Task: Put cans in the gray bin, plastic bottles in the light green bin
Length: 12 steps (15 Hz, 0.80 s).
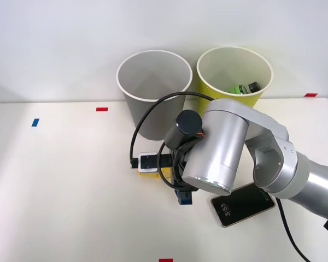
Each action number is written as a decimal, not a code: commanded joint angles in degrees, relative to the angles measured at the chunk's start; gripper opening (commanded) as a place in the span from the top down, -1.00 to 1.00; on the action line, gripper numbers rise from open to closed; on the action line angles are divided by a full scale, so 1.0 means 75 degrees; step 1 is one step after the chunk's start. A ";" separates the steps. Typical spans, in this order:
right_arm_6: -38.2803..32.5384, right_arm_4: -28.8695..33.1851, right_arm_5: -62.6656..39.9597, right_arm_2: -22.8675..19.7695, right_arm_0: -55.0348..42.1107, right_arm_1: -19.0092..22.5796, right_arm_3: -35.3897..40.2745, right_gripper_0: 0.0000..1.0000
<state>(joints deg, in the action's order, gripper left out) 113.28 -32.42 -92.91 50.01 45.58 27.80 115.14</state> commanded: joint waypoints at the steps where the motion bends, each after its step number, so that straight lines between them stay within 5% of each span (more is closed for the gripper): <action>1: -0.0080 -0.0002 0.0001 0.0234 0.0204 -0.0110 -0.0012 -1.00; 12: 0.0318 0.0268 0.0481 0.0257 0.0684 -0.1668 -0.2672 -1.00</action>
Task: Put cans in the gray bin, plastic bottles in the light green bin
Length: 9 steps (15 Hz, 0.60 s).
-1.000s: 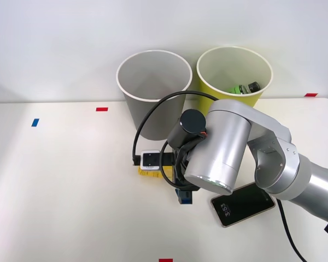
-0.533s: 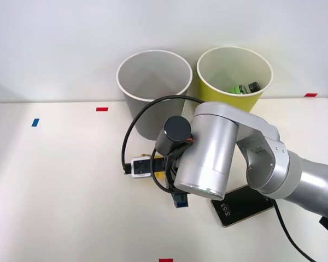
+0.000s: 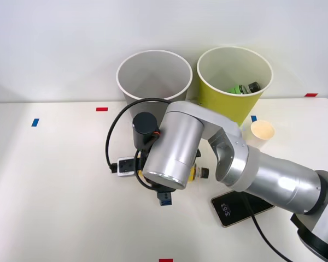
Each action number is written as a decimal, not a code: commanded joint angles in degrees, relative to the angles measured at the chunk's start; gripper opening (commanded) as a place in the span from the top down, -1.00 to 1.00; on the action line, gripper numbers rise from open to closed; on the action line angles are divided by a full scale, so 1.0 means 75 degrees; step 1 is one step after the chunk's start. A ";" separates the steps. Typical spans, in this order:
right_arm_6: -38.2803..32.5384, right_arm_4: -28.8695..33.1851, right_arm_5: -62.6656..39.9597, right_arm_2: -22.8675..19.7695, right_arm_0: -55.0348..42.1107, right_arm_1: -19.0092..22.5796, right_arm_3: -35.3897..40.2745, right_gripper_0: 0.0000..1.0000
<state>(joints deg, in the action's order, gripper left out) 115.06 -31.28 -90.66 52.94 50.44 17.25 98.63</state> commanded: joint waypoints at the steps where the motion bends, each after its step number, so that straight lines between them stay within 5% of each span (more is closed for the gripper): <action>1: 0.0139 0.0139 0.0194 -0.0204 0.0037 -0.0332 -0.0600 -1.00; 9: 0.0479 0.0831 0.0393 -0.0379 0.0037 -0.0894 -0.1444 -1.00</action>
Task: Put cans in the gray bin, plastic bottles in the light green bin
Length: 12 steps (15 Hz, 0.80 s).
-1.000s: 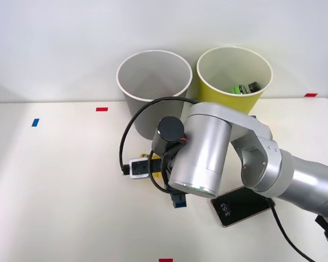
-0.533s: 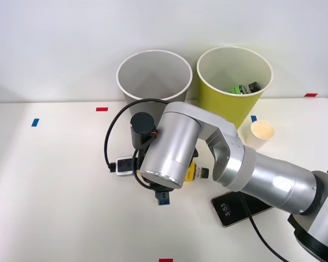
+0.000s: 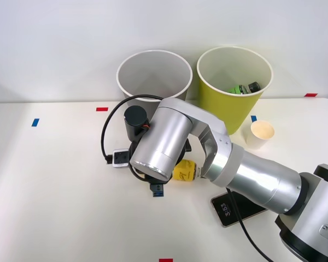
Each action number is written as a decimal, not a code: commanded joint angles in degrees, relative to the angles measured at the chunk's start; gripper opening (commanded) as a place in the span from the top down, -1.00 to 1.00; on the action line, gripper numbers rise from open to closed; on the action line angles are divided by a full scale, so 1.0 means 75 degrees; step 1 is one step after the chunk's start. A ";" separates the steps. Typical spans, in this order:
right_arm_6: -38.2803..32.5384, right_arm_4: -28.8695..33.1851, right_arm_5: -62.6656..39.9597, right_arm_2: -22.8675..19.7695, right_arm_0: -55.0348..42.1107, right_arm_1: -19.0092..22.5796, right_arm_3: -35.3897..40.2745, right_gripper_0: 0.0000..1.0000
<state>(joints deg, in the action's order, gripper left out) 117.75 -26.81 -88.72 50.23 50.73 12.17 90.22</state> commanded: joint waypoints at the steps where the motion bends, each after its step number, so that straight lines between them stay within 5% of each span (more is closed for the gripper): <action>1: 0.0191 0.0317 0.0205 -0.0017 -0.0002 -0.0322 -0.0522 -1.00; 12: 0.0437 0.0434 0.0216 -0.0087 -0.0026 -0.0333 -0.0604 -1.00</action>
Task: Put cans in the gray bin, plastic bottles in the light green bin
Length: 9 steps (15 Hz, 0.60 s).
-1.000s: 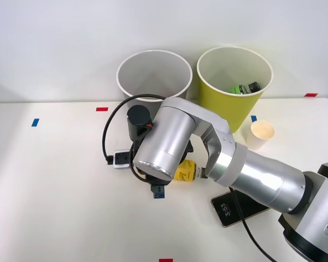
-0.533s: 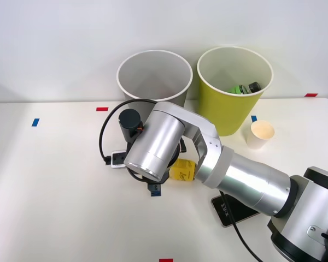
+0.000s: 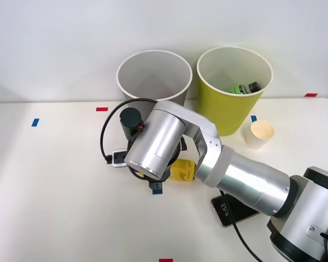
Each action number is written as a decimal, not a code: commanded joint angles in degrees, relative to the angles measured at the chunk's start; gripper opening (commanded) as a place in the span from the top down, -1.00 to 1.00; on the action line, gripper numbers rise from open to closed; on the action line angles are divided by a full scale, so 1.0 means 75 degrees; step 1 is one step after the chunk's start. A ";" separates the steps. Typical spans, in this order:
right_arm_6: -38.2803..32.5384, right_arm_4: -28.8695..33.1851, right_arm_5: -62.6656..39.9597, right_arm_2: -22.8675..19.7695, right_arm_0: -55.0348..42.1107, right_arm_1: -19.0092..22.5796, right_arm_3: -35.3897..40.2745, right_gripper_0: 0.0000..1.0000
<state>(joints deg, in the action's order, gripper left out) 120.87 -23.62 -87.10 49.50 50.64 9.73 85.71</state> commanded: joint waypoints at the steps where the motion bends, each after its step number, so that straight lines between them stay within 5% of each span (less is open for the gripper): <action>1: 0.0009 0.0009 0.0001 0.0009 -0.0014 -0.0009 -0.0002 -1.00; 9: 0.0232 0.0314 0.0212 -0.0190 -0.0037 -0.0325 -0.0775 -1.00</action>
<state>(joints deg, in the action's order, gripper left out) 122.31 -21.23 -85.52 48.09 50.32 7.24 79.90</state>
